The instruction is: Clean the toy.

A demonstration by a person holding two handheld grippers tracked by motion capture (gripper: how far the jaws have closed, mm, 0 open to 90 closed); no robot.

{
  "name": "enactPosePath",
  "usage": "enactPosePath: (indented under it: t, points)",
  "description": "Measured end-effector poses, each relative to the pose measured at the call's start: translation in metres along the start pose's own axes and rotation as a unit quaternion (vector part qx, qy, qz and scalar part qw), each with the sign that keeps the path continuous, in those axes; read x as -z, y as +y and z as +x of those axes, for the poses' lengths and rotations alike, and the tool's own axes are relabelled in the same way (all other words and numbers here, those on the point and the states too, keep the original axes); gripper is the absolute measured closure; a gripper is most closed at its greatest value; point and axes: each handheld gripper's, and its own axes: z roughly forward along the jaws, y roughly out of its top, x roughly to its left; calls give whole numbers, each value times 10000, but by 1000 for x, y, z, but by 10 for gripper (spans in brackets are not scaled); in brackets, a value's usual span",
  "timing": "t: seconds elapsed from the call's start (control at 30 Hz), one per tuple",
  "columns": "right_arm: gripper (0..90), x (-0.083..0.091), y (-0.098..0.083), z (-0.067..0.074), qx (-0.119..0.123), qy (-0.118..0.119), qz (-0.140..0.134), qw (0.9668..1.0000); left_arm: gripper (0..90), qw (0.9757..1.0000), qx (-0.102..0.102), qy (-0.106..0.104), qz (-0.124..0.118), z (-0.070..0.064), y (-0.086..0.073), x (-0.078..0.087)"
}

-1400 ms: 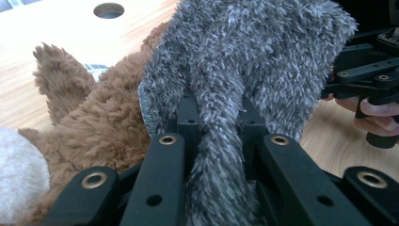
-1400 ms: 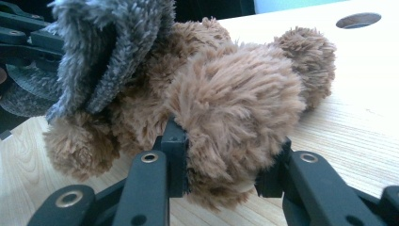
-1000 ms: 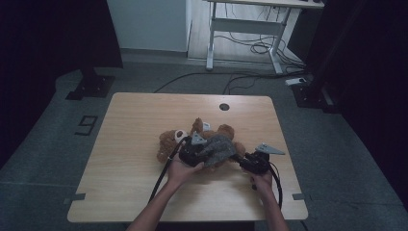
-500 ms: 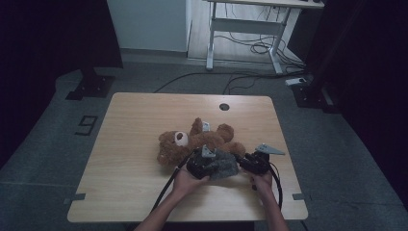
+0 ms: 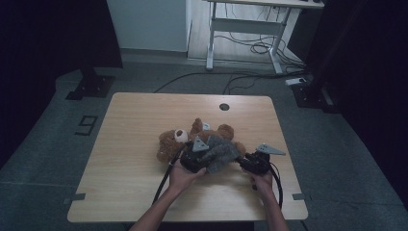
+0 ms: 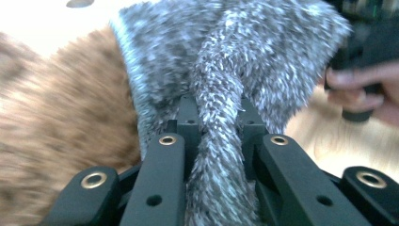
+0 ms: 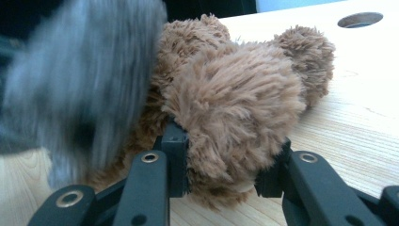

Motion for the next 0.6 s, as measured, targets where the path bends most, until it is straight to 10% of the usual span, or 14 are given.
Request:
enactPosePath:
  t: [0.23, 0.6]
  points:
    - [640, 0, 0, -1, -25, 20, 0, 10000, 765, 9991, 128, 250, -302, 13, 16, 14]
    - [641, -1, -1, -1, -32, 13, 44, 10000, 769, 9994, 302, 158, 42, 18, 3, -10]
